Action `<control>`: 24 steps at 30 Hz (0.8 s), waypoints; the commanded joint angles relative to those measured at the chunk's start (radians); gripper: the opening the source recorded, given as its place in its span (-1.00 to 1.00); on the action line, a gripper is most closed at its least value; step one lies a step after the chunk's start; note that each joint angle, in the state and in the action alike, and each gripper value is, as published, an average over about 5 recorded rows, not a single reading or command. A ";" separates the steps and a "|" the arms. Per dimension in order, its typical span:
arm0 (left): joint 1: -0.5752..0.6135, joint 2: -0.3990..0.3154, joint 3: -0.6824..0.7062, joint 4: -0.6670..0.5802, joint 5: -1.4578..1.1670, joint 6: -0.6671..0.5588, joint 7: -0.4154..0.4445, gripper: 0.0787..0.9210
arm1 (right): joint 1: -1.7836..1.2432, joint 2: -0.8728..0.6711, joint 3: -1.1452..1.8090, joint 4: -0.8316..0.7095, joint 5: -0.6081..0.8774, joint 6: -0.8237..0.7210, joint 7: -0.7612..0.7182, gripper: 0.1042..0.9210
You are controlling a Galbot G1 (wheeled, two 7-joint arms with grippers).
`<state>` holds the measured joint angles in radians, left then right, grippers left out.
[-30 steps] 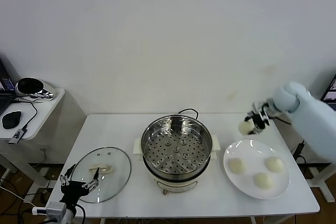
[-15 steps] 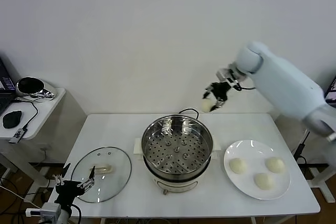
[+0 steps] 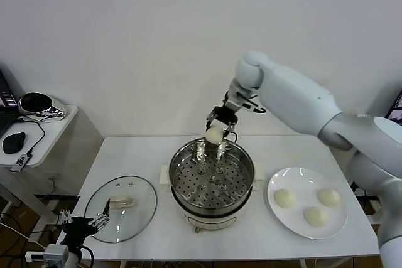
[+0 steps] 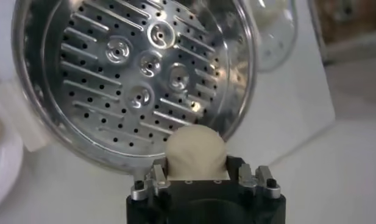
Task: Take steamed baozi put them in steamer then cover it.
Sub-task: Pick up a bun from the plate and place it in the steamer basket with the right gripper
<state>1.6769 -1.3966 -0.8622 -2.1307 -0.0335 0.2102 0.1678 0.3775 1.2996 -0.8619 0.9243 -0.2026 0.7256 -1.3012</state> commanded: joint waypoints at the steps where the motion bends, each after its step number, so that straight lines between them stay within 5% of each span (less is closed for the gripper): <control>1: 0.008 -0.003 -0.009 -0.026 -0.008 0.002 0.002 0.77 | -0.006 0.071 -0.032 0.005 -0.095 0.103 0.020 0.18; 24: 0.004 -0.016 0.003 -0.025 -0.012 0.001 0.004 0.77 | -0.084 0.091 -0.032 -0.024 -0.181 0.102 0.042 0.18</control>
<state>1.6819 -1.4149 -0.8598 -2.1566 -0.0437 0.2116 0.1706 0.3078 1.3802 -0.8951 0.9045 -0.3320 0.8158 -1.2668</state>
